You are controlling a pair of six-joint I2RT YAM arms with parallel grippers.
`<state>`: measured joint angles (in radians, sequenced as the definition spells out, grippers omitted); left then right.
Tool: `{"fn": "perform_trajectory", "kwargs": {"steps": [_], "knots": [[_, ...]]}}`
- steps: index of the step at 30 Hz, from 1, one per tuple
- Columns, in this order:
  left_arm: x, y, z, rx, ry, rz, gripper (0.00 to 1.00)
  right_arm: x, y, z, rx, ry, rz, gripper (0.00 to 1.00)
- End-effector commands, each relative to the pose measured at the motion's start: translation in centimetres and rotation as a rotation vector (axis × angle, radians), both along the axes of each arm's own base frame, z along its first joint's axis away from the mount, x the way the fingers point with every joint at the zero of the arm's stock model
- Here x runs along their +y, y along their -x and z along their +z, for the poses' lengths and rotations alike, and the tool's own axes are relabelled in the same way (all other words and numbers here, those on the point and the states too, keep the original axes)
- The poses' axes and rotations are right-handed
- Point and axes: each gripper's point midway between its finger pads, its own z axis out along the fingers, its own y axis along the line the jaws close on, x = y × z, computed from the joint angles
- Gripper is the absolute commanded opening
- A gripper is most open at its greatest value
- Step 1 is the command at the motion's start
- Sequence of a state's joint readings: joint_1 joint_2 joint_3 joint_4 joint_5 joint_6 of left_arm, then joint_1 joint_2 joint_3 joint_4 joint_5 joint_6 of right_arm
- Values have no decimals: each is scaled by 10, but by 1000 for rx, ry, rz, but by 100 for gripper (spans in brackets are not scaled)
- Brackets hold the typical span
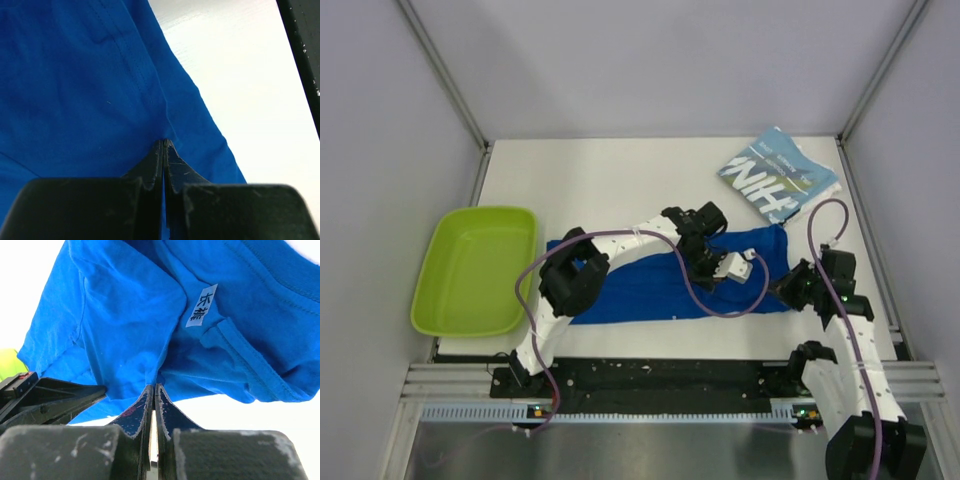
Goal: Fold and stack the t-shirts
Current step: Fold the other side of the tshirt into a rectangle
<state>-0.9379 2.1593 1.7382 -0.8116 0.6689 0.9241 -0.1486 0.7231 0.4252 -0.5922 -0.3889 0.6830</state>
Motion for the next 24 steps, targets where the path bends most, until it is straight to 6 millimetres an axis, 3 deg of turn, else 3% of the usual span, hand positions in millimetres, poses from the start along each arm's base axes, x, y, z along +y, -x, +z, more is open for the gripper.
{"fn": "perform_trajectory", "kwargs": {"steps": [1, 7, 10, 11, 14, 15, 17, 20, 24], "knots": [[-2, -1, 21, -32, 62, -30, 0, -8, -3, -3, 21, 15, -73, 0], [6, -2, 24, -36, 62, -62, 0, -17, 0, 4, 10, 41, -147, 0], [4, -3, 26, -45, 69, -71, 0, -24, -6, 16, -21, 78, -163, 33], [4, -3, 27, -44, 72, -72, 6, -28, -10, 22, -38, 106, -163, 37], [2, 0, 37, -28, 85, -76, 45, -46, -37, 57, -157, 215, -164, 46], [0, 0, 43, -29, 93, -76, 50, -52, -48, 68, -201, 250, -166, 51], [0, -3, 57, -37, 89, -58, 54, -65, -69, 74, -228, 307, -185, 60], [10, -17, 75, -83, 72, 4, 55, -71, -104, 63, -205, 328, -147, 61], [48, -52, 80, -141, 27, 165, 56, -60, -152, 44, -140, 266, -18, 61]]}}
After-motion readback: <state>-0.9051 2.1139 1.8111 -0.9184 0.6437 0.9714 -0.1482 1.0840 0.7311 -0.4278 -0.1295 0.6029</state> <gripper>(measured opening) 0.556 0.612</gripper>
